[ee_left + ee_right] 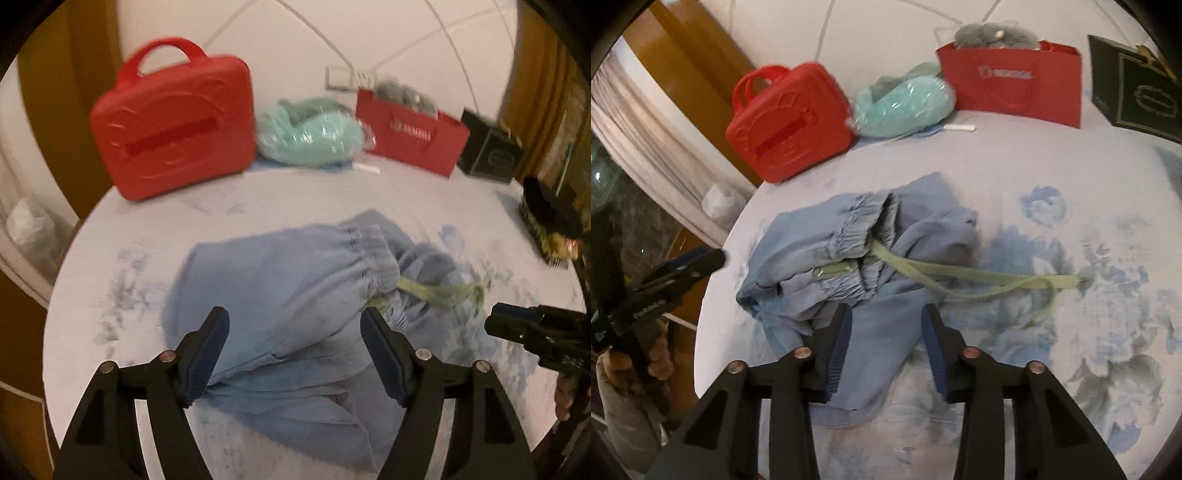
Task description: Fold clothes
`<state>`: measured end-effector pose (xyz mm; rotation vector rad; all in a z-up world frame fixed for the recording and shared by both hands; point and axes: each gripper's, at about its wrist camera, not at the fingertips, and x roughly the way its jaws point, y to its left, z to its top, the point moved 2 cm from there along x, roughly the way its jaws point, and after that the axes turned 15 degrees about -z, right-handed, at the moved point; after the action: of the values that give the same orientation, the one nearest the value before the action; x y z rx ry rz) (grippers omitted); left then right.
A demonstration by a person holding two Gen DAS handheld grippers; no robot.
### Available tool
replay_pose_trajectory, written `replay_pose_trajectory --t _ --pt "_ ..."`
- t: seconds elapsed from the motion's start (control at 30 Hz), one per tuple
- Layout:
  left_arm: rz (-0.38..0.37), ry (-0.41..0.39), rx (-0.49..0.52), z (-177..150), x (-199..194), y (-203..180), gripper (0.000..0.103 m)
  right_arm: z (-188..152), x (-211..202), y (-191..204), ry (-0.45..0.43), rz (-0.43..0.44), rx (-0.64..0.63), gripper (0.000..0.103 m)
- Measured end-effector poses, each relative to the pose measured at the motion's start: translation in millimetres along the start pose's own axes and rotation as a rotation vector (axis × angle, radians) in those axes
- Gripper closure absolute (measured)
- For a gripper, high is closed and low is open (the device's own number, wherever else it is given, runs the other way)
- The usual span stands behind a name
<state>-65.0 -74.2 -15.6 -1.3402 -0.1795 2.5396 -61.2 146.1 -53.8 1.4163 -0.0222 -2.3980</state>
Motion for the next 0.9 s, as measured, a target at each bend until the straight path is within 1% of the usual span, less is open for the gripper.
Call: replay_pose_trajectory --t 0.1,0.23,0.27,0.3,0.33,0.37,0.47,0.53,0.6,0.73,0.77,0.8,0.83,0.87,0.9 --pt "-0.021 0.043 -0.003 -4 22 5 0.028 -2 12 12 0.028 0.001 -0.018 0.065" --pt "-0.033 0.093 -0.002 -10 48 15 0.029 -4 25 18 0.064 -0.007 -0.022 0.065" --pt "-0.037 0.103 -0.004 -11 54 20 0.037 -5 27 20 0.072 -0.01 -0.024 0.065" --pt "-0.041 0.111 -0.01 -11 59 24 0.053 -5 31 23 0.082 -0.01 -0.027 0.065" --pt "-0.051 0.11 -0.027 -10 60 30 0.091 -6 34 26 0.09 -0.008 -0.03 0.065" --pt "-0.061 0.109 -0.044 -9 60 36 0.093 -6 37 30 0.099 -0.006 -0.033 0.065" --pt "-0.088 0.105 -0.091 -6 61 53 0.094 -5 51 43 0.119 0.003 -0.038 0.065" --pt "-0.095 0.083 -0.093 -3 52 61 0.095 -2 62 51 0.129 0.004 -0.032 0.061" --pt "-0.097 0.061 -0.09 0 41 67 0.095 1 73 60 0.133 0.007 -0.017 0.048" --pt "-0.08 0.021 -0.084 4 25 81 0.095 8 89 76 0.129 0.035 0.037 0.038" --pt "-0.075 0.012 -0.082 6 21 85 0.095 10 95 80 0.129 0.02 0.041 0.029" --pt "-0.067 0.004 -0.081 7 19 89 0.095 12 101 84 0.13 0.004 0.044 0.027" --pt "-0.052 0.003 -0.083 7 18 93 0.096 12 108 88 0.134 -0.01 0.042 0.027" --pt "-0.04 0.002 -0.093 7 17 98 0.096 12 117 90 0.149 -0.026 0.041 0.034" --pt "-0.032 -0.001 -0.101 7 15 102 0.096 11 128 90 0.174 -0.051 0.047 0.058"
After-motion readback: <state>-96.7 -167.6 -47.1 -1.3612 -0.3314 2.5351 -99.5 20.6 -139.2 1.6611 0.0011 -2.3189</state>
